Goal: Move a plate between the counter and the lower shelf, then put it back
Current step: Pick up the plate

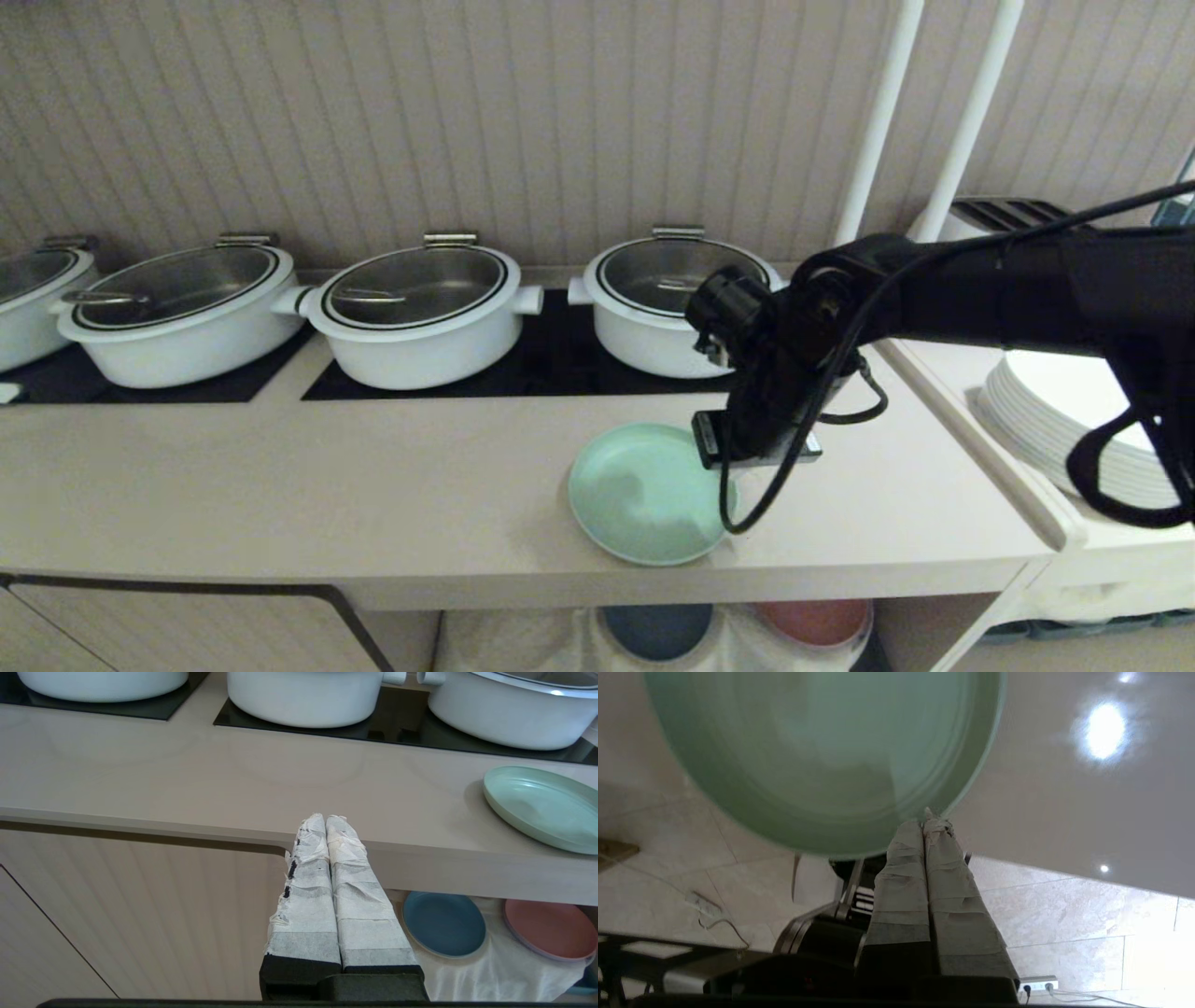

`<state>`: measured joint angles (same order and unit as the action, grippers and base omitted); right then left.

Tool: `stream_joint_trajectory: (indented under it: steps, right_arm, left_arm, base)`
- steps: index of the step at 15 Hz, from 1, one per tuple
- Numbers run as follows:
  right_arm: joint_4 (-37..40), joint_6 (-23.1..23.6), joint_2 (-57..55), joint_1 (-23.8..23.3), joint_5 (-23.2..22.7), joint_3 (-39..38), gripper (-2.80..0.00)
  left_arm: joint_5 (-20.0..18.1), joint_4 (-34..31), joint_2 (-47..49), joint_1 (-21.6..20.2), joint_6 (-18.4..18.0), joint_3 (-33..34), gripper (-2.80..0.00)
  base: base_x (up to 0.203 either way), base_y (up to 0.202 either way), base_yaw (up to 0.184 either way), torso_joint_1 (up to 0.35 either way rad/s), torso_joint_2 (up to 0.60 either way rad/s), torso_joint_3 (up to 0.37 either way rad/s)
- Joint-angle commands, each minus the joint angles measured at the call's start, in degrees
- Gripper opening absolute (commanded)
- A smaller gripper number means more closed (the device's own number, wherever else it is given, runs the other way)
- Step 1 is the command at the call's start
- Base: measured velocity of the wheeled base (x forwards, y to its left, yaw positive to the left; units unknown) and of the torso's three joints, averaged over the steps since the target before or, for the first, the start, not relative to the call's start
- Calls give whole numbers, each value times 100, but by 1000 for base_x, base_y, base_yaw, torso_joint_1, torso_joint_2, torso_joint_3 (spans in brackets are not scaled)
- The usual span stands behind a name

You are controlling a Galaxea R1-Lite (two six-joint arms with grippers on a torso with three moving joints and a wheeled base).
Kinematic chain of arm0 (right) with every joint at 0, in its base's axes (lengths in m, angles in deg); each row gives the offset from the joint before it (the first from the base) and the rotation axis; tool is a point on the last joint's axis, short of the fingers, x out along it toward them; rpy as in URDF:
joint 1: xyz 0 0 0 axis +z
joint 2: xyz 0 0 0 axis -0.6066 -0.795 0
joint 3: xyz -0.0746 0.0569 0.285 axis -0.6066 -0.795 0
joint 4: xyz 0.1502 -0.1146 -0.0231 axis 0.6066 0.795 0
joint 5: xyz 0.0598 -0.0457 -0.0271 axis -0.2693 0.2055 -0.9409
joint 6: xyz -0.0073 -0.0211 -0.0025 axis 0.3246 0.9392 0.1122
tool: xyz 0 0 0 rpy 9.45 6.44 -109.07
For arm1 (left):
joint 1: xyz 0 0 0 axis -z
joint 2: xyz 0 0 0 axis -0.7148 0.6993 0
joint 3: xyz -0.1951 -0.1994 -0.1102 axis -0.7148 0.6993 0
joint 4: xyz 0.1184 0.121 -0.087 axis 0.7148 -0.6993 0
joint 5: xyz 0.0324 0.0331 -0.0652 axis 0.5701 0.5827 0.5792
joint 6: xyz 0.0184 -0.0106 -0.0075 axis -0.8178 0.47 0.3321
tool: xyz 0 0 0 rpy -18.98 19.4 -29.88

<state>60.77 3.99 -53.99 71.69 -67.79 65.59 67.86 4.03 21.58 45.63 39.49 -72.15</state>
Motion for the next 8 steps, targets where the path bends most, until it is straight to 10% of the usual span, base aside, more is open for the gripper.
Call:
stream_joint_trajectory:
  steps: [1,8]
  right_arm:
    - [30,-12,-164,-104,66,72,-280]
    - [-31,-12,-378,-323,223,72,-280]
  left_arm:
    - [3,0,-2,0,5,-6,-280]
    - [3,0,-2,0,5,2,-280]
  base:
    - [0,0,0,0,0,0]
    - [0,0,0,0,0,0]
